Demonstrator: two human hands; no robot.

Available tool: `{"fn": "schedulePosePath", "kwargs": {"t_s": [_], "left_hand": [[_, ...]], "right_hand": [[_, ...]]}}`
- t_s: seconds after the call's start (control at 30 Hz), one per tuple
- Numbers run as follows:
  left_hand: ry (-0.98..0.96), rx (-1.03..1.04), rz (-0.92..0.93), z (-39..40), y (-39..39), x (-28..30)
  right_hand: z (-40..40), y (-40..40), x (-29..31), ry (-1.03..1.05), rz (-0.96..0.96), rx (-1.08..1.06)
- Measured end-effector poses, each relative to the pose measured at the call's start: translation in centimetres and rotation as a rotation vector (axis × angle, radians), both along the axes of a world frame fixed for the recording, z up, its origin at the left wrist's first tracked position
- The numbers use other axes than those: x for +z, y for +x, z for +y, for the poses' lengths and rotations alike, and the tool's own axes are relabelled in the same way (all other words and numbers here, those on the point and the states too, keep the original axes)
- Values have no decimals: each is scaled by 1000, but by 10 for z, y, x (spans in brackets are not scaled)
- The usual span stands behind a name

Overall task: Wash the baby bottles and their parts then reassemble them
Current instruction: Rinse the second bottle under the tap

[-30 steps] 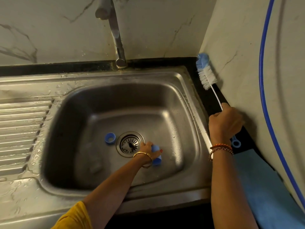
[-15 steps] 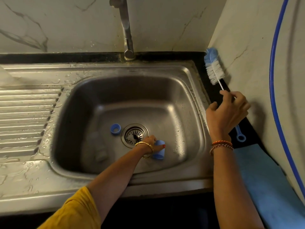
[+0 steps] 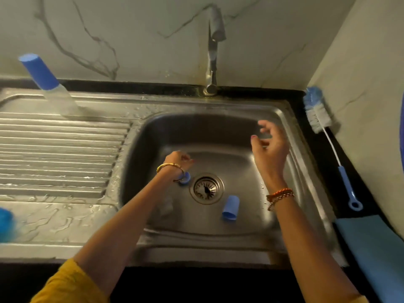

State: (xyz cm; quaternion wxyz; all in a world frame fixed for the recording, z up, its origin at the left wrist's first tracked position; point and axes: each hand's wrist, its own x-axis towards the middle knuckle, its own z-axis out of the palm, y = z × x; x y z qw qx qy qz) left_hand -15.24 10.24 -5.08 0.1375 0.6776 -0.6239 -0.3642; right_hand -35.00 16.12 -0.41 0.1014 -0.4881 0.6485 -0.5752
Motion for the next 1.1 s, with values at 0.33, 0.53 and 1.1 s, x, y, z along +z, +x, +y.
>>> {"fn": "schedulePosePath", "kwargs": {"t_s": [0.33, 0.53, 1.1], "left_hand": [[163, 49, -283, 10, 48, -34], [236, -131, -455, 10, 46, -52], [340, -238, -572, 4, 51, -71]], "right_hand": [[-98, 52, 16, 456, -1299, 335], [-162, 49, 17, 387, -1581, 345], [-211, 62, 23, 217, -1769, 278]]}}
